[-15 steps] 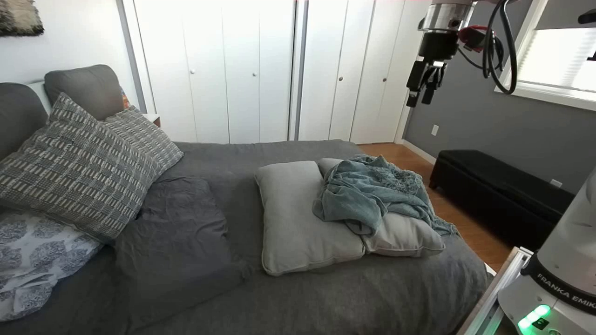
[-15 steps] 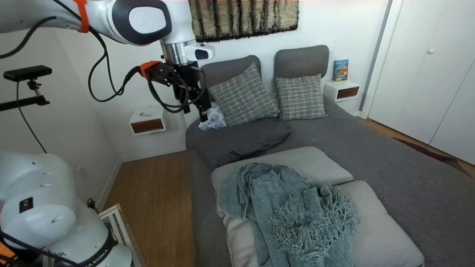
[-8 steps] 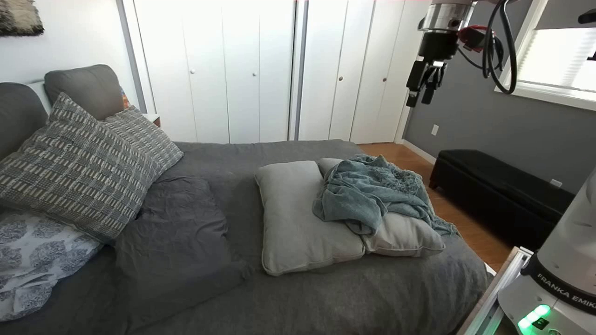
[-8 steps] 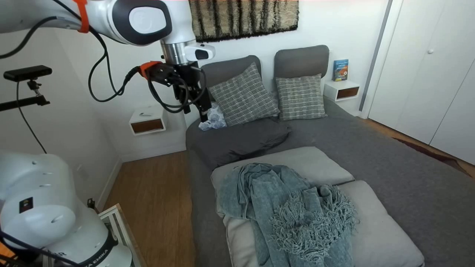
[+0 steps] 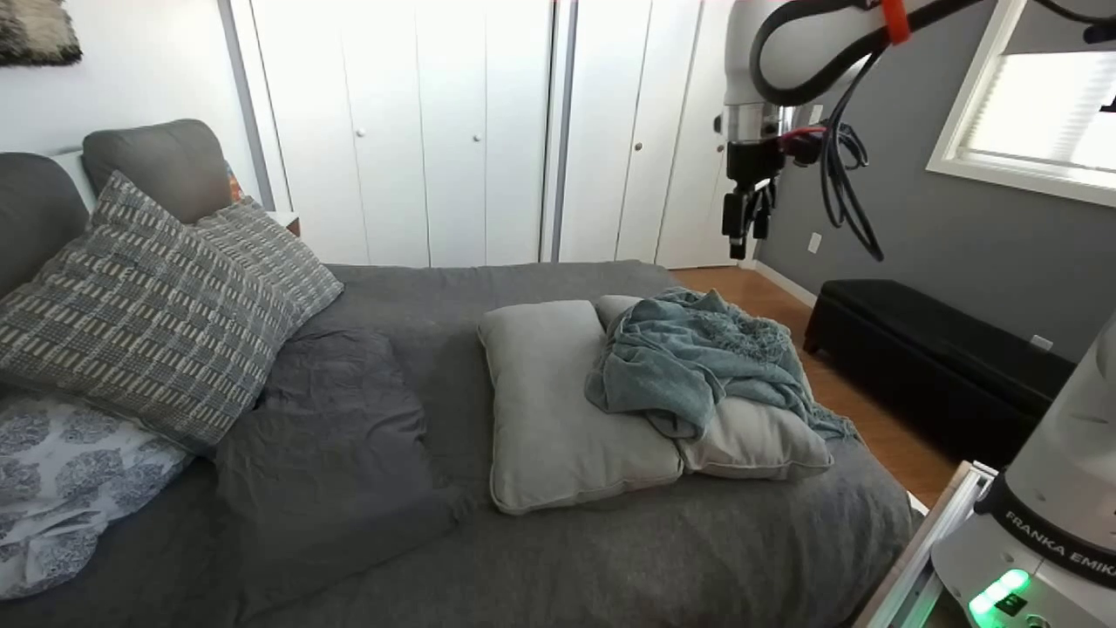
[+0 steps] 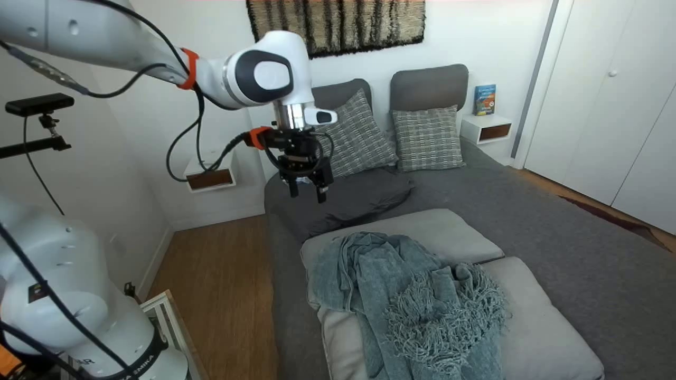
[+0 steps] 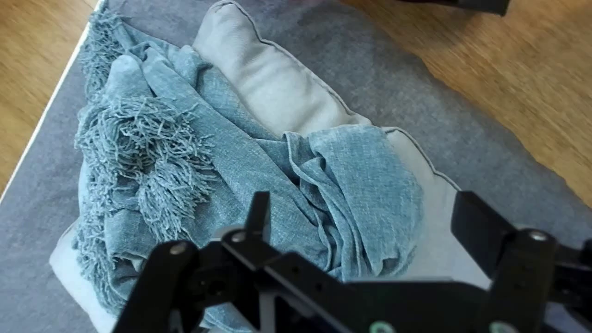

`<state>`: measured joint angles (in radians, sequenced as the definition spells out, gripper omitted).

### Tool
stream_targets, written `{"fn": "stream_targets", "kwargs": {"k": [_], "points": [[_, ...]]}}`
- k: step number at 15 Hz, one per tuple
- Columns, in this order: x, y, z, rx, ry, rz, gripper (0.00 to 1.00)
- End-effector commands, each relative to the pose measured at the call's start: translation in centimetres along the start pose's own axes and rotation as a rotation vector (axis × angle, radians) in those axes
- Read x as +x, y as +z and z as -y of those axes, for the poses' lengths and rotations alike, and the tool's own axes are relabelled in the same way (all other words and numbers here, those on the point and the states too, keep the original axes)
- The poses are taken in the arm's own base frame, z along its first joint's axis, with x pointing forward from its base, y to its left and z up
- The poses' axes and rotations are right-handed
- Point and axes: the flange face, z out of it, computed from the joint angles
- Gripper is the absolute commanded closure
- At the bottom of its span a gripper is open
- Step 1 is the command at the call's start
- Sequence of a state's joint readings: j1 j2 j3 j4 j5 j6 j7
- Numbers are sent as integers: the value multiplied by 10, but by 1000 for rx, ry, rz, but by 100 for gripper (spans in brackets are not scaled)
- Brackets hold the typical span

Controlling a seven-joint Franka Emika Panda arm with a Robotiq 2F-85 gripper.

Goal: Move the grey fleece to the left

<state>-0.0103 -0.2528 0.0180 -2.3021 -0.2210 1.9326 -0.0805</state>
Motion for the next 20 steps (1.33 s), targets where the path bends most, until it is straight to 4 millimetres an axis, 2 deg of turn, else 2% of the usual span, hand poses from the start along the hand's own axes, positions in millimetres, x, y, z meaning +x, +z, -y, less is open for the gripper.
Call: {"fn": "stream_targets", "kwargs": {"k": [1, 4, 6, 7, 9, 13, 15, 20], "points": [[42, 51, 9, -121, -116, 86, 0], [58, 93, 16, -185, -232, 101, 0], [64, 114, 13, -142, -273, 97, 0], [56, 105, 17, -147, -218, 105, 0], [61, 119, 17, -136, -247, 111, 0], [64, 118, 15, -135, -257, 108, 0], [68, 124, 18, -197, -287, 68, 0], [68, 173, 24, -179, -399, -47, 0]]}}
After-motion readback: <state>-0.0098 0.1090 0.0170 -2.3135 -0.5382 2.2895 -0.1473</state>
